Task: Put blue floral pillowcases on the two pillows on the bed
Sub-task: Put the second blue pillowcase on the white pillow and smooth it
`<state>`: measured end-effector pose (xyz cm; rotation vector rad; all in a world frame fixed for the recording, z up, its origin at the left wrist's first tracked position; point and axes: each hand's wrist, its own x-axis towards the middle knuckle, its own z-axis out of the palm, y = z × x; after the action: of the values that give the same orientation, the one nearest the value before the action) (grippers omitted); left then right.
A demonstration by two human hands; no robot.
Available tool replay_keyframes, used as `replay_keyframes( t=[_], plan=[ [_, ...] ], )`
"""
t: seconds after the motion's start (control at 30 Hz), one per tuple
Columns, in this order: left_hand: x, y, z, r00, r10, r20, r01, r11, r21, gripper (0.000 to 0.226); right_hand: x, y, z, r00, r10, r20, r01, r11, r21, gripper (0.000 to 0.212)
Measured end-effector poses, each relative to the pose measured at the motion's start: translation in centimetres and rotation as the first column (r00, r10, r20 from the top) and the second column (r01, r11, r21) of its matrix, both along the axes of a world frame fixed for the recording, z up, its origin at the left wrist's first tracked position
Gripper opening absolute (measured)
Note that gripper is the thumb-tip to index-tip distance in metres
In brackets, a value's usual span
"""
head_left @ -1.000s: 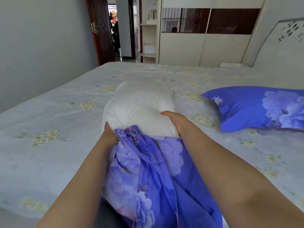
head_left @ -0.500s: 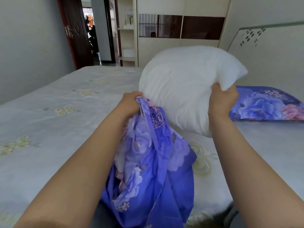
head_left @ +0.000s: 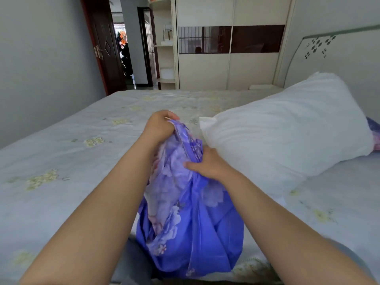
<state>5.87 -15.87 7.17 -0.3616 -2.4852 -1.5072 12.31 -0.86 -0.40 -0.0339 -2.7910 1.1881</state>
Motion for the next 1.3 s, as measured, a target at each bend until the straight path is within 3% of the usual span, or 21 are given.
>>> replay_keyframes(
  t=[0.07, 0.13, 0.2, 0.27, 0.3, 0.33, 0.4, 0.47, 0.53, 0.6, 0.67, 0.7, 0.8, 0.87, 0.9, 0.93, 1.03, 1.13, 1.17, 1.23, 1.3],
  plan=[
    [-0.7, -2.7, 0.1, 0.986, 0.168, 0.009, -0.168, 0.983, 0.08, 0.031, -0.3, 1.0, -1.9, 0.969, -0.123, 0.216, 0.056, 0.955, 0.291, 0.078],
    [-1.1, -6.8, 0.0, 0.93, 0.367, 0.031, -0.368, 0.922, 0.121, 0.029, 0.0, 1.1, -2.8, 0.919, -0.232, 0.32, 0.047, 0.868, 0.493, 0.079],
    [-1.2, -10.0, -0.1, 0.885, 0.463, 0.046, -0.465, 0.881, 0.087, 0.01, -0.5, 0.0, -3.0, 0.939, -0.309, 0.154, 0.177, 0.814, 0.553, 0.072],
    [-1.1, -12.2, -0.2, 0.87, 0.482, 0.109, -0.491, 0.866, 0.092, 0.015, -1.1, -2.1, -2.5, 0.951, -0.297, -0.085, 0.294, 0.785, 0.545, 0.058],
    [-1.2, -12.6, -0.2, 0.871, 0.463, 0.165, -0.488, 0.855, 0.174, 0.021, -1.4, -2.9, -2.4, 0.952, -0.263, -0.159, 0.307, 0.783, 0.541, 0.052],
    [-1.4, -13.6, -0.2, 0.865, 0.435, 0.25, -0.495, 0.82, 0.288, 0.029, -1.9, -4.0, -2.3, 0.969, -0.216, -0.124, 0.249, 0.815, 0.523, 0.048],
    [-1.3, -15.0, -0.1, 0.841, 0.326, 0.432, -0.516, 0.724, 0.458, 0.029, -2.7, -5.6, -2.6, 0.987, -0.088, 0.134, 0.018, 0.892, 0.452, 0.047],
    [-1.8, -16.8, -0.8, 0.815, 0.232, 0.532, -0.544, 0.623, 0.562, 0.027, -3.5, -6.9, -3.3, 0.917, 0.014, 0.398, -0.185, 0.9, 0.395, 0.045],
    [-1.8, -18.4, -1.5, 0.816, 0.249, 0.522, -0.566, 0.527, 0.634, 0.028, -4.4, -8.5, -3.1, 0.925, 0.066, 0.375, -0.212, 0.907, 0.363, 0.038],
    [-1.9, -19.7, -2.0, 0.803, 0.373, 0.464, -0.592, 0.424, 0.685, 0.019, -5.5, -10.3, -2.1, 0.941, 0.109, 0.319, -0.16, 0.977, 0.14, 0.027],
    [-2.1, -20.4, -1.4, 0.794, 0.551, 0.258, -0.5, 0.349, 0.793, 0.02, -6.8, -12.6, -0.5, 0.954, 0.137, 0.266, -0.108, 0.987, -0.122, 0.032],
    [-2.0, -20.4, -0.7, 0.768, 0.629, 0.122, -0.433, 0.369, 0.823, 0.027, -7.4, -13.6, 0.4, 0.973, 0.139, 0.185, -0.095, 0.969, -0.23, 0.034],
    [-1.3, -19.6, 2.4, 0.591, 0.739, -0.325, -0.429, 0.628, 0.649, 0.047, -9.5, -15.5, 3.7, 0.996, 0.035, -0.082, -0.075, 0.829, -0.555, 0.027],
    [-1.9, -18.7, 3.7, 0.515, 0.628, -0.583, -0.524, 0.769, 0.365, 0.056, -10.9, -14.6, 6.0, 0.992, -0.055, -0.11, -0.037, 0.721, -0.692, 0.026],
    [-2.8, -18.4, 3.7, 0.535, 0.574, -0.621, -0.614, 0.768, 0.181, 0.056, -11.8, -13.8, 6.9, 0.994, -0.066, -0.085, -0.016, 0.693, -0.721, 0.025],
    [-3.6, -18.0, 3.3, 0.621, 0.535, -0.572, -0.65, 0.76, 0.005, 0.053, -12.4, -12.5, 7.5, 0.998, -0.056, -0.035, 0.013, 0.683, -0.73, 0.024],
    [-6.2, -16.8, -0.6, 0.864, 0.478, -0.156, -0.497, 0.767, -0.405, 0.039, -14.0, -7.7, 7.0, 0.977, -0.033, 0.211, 0.181, 0.657, -0.732, 0.022],
    [-7.6, -15.7, -5.6, 0.892, 0.441, 0.096, -0.324, 0.775, -0.543, 0.038, -14.7, -2.7, 5.9, 0.931, -0.245, 0.272, 0.362, 0.733, -0.576, 0.016],
    [-7.9, -15.3, -7.0, 0.881, 0.449, 0.147, -0.302, 0.775, -0.555, 0.037, -14.8, -1.4, 5.2, 0.914, -0.336, 0.228, 0.406, 0.776, -0.482, 0.008],
    [-8.1, -14.7, -9.3, 0.858, 0.455, 0.238, -0.231, 0.755, -0.613, 0.04, -14.2, -0.1, 2.8, 0.864, -0.497, 0.074, 0.503, 0.851, -0.154, 0.043],
    [-8.2, -14.3, -11.1, 0.831, 0.455, 0.32, -0.123, 0.711, -0.692, 0.052, -12.5, -1.2, 0.5, 0.881, -0.408, -0.239, 0.44, 0.892, 0.099, 0.049]
  ],
)
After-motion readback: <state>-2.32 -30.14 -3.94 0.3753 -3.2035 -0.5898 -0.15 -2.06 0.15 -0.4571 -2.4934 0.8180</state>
